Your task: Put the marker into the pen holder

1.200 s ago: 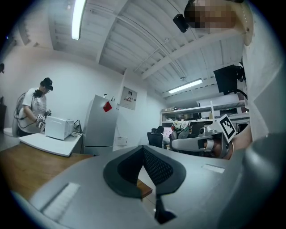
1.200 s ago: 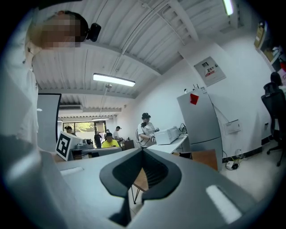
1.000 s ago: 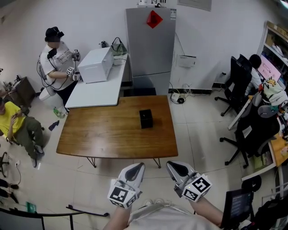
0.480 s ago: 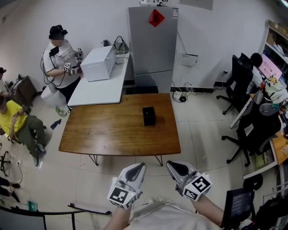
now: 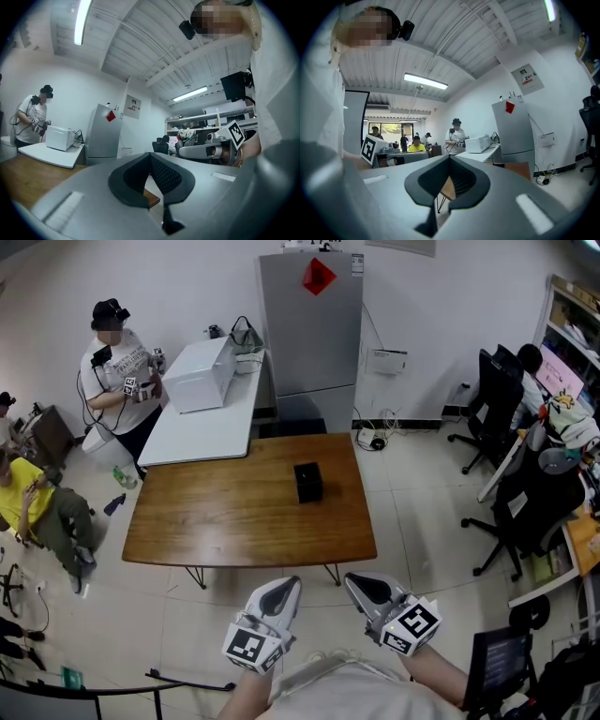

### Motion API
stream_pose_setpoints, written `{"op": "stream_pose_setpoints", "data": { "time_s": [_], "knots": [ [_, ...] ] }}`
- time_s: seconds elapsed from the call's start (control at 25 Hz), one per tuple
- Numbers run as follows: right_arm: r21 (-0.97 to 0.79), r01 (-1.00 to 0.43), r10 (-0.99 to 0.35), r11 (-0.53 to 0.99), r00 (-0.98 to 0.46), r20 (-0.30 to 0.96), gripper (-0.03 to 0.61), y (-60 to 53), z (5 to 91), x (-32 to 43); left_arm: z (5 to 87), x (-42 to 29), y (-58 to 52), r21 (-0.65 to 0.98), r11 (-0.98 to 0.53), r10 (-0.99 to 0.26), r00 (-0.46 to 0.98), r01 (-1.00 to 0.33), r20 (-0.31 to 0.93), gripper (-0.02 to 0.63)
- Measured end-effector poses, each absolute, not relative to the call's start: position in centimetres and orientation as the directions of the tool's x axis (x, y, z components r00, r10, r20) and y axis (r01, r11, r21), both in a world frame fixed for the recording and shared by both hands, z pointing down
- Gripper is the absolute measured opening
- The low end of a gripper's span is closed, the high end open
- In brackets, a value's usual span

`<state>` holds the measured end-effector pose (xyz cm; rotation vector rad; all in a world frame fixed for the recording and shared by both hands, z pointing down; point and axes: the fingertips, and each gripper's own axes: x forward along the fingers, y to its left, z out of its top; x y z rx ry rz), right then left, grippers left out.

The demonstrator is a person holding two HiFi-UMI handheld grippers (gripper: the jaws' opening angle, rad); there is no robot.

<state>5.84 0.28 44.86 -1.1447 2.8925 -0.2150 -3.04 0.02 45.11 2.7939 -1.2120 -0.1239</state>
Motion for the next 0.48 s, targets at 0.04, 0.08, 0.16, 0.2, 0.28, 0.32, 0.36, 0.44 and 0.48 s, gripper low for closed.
{"op": "stream_pose_setpoints", "data": {
  "time_s": [0.04,0.08,0.16,0.2,0.28,0.32,0.36,0.44,0.48],
  "knots": [
    [-0.134,-0.681,-0.684,0.720,-0.729,0.029,0.002,0.2,44.8,5.8,45.1,-3.1,-0.1,0.117,-0.681,-0.730,0.683,-0.722,-0.037,0.015],
    [-0.132,-0.683,-0.686,0.719,-0.727,0.029,0.002,0.1,44.8,5.8,45.0,-3.1,-0.2,0.117,-0.682,-0.729,0.683,-0.722,-0.035,0.015],
    [-0.133,-0.683,-0.686,0.719,-0.727,0.028,0.002,0.0,44.8,5.8,44.7,-3.0,-0.4,0.117,-0.682,-0.729,0.683,-0.722,-0.033,0.015],
    [-0.132,-0.682,-0.685,0.719,-0.728,0.028,0.002,-0.1,44.8,5.8,44.7,-3.0,-0.5,0.117,-0.683,-0.729,0.684,-0.721,-0.034,0.015],
    [-0.129,-0.683,-0.686,0.719,-0.728,0.028,0.002,-0.3,44.6,5.9,44.7,-2.8,-0.8,0.116,-0.684,-0.727,0.685,-0.720,-0.034,0.015],
    [-0.132,-0.682,-0.685,0.719,-0.728,0.027,0.002,-0.4,44.6,6.0,44.7,-2.7,-0.9,0.117,-0.685,-0.727,0.686,-0.719,-0.034,0.015],
    [-0.138,-0.681,-0.685,0.719,-0.728,0.026,0.002,-0.5,44.6,6.1,44.6,-2.6,-0.9,0.117,-0.685,-0.726,0.687,-0.719,-0.033,0.015],
    [-0.150,-0.680,-0.685,0.718,-0.728,0.023,0.002,-0.6,44.7,6.2,44.5,-2.4,-1.0,0.116,-0.687,-0.724,0.689,-0.717,-0.033,0.015],
    [-0.155,-0.680,-0.685,0.717,-0.728,0.021,0.002,-0.7,44.8,6.2,44.5,-2.4,-1.1,0.115,-0.689,-0.723,0.690,-0.716,-0.034,0.015]
  ]
}}
